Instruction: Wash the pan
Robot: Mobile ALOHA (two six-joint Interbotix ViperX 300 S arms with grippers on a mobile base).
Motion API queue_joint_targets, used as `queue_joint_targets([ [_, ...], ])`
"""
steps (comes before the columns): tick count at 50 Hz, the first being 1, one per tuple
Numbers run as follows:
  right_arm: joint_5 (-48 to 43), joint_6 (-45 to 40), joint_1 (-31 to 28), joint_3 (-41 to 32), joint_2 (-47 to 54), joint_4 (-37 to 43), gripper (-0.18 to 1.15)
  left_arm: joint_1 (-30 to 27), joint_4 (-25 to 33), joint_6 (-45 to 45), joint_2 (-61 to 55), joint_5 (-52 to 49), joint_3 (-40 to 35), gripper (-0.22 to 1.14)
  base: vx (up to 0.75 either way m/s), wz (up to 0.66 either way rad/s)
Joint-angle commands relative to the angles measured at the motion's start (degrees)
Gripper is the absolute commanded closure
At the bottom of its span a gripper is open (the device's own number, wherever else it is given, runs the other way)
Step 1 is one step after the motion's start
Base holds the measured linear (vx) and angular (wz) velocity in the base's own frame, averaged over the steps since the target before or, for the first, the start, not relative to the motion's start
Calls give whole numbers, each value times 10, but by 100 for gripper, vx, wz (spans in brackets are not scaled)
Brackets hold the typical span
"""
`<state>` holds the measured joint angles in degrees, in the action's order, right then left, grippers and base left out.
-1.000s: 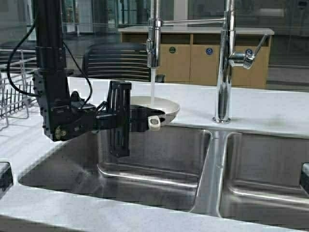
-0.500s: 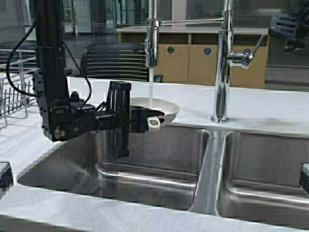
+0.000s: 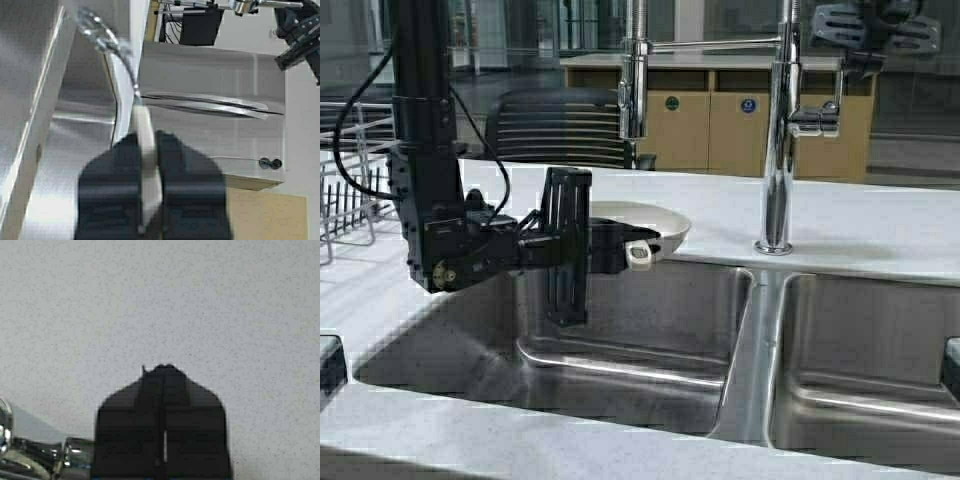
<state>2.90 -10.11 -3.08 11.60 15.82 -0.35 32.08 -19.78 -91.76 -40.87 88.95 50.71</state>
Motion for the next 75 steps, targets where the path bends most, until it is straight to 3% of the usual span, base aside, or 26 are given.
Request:
queue_joint_targets([
  [1, 9, -1, -28, -30, -25, 2, 92, 2, 0, 14, 21, 13, -11, 89, 0, -3],
  [13, 8, 16, -8, -9, -111, -18, 92, 2, 2, 15, -31, 132, -63, 89, 0, 0],
  [20, 1, 12, 7, 47, -184, -18, 92, 2, 9, 23, -50, 134, -82, 89, 0, 0],
  [31, -51, 12, 9, 153, -287, -18, 92, 2, 99, 38, -23, 70, -45, 89, 0, 0],
  [39, -65, 10, 9, 225, -336, -17, 92, 2, 111, 35, 23, -46, 1, 89, 0, 0],
  [49, -65, -18, 4, 302, -403, 3, 92, 2, 20, 3, 70, -187, 29, 89, 0, 0],
  [57, -65, -18, -3, 350, -470, 3, 92, 2, -56, -17, 62, -152, 11, 89, 0, 0],
  [66, -62, -22, -4, 408, -548, 5, 92, 2, -69, -14, 33, -127, 1, 89, 0, 0],
  [75, -62, -18, -8, 448, -637, 7, 92, 2, -76, -5, 59, -285, 3, 89, 0, 0],
])
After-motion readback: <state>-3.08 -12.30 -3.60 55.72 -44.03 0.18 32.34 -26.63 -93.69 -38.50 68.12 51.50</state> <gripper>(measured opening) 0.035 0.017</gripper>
